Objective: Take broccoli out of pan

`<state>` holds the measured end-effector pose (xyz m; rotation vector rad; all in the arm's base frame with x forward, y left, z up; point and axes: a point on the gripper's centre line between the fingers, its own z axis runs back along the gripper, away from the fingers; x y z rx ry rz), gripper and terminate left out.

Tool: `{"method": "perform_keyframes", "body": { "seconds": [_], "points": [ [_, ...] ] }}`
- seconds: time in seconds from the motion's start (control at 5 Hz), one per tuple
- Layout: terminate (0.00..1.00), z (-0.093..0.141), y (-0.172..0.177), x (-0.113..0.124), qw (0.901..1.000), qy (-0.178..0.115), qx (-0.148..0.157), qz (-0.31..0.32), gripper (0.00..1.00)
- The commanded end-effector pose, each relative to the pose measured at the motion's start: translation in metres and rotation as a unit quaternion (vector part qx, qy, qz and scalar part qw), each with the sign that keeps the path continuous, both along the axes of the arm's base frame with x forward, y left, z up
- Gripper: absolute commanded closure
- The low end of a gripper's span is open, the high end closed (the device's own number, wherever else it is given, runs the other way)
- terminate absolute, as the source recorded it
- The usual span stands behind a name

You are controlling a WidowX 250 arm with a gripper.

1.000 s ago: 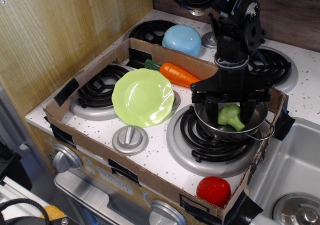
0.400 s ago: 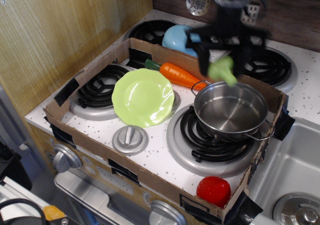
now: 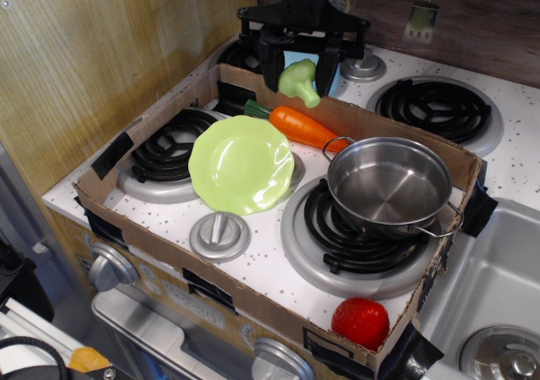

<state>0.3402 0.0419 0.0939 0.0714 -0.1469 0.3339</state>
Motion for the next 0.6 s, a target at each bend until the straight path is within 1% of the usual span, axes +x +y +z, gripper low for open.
{"method": "perform_keyframes", "body": {
  "seconds": [0.0,0.2,0.4],
  "points": [
    [0.0,0.009,0.052,0.005,0.9927,-0.095,0.051,-0.054,1.0],
    [0.0,0.003,0.075,0.009,0.9887,-0.096,0.054,-0.101,1.0],
    [0.0,-0.009,0.092,0.014,0.9851,-0.097,0.05,-0.133,1.0]
  ]
}}
